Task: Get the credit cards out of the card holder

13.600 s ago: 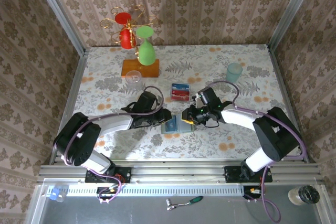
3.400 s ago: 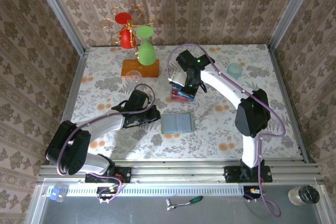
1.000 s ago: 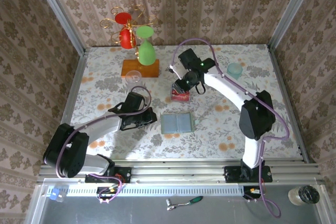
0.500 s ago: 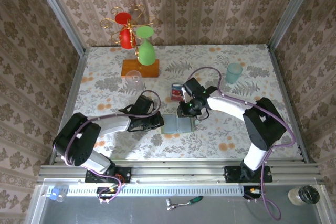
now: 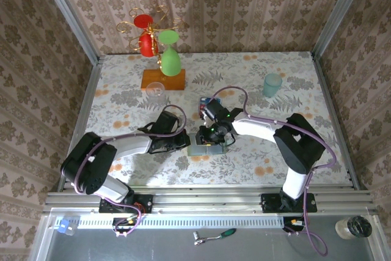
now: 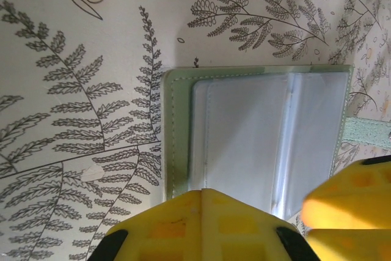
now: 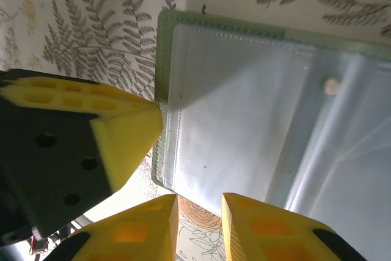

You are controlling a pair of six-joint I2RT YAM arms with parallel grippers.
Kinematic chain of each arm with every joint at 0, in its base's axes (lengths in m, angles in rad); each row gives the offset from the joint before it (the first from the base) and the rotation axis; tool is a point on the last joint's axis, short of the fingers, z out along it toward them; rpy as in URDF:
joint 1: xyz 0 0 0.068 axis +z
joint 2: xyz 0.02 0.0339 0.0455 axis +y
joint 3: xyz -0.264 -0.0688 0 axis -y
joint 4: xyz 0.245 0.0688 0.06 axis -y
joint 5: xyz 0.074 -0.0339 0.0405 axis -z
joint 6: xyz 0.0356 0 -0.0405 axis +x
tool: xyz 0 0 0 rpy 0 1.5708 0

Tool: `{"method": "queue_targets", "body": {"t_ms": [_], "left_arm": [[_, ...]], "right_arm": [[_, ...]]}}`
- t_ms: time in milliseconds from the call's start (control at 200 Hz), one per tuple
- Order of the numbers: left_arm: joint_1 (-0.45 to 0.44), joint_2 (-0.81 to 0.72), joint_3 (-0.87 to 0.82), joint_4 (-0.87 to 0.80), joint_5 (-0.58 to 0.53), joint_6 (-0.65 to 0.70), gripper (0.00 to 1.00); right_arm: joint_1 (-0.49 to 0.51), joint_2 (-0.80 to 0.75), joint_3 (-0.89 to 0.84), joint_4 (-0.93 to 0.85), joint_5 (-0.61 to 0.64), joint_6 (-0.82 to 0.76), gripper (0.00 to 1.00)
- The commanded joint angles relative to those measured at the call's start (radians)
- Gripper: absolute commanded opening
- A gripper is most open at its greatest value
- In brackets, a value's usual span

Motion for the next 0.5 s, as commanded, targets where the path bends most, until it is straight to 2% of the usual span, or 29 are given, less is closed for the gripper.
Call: {"method": "queue_targets", "body": {"t_ms": [0, 280, 405, 495], "left_arm": [[-0.003, -0.011, -0.017, 0.013, -0.01, -0.015, 0.0], [0.0, 0.023, -0.026, -0.001, -0.007, -0.019, 0.0], [0.006, 0.031, -0.026, -0.015, -0.004, -0.014, 0.0], [0.009, 0.033, -0.026, -0.021, -0.002, -0.007, 0.0]], "right_arm": [[0.016, 0.032, 0.034, 0.015, -0.024, 0.029, 0.26], [0.034, 0.077, 0.047, 0.046, -0.044, 0.042, 0.26], [0.04, 0.097, 0.046, 0.076, -0.062, 0.05, 0.2], [0.043, 0.111, 0.052, 0.066, -0.049, 0.053, 0.19]]}}
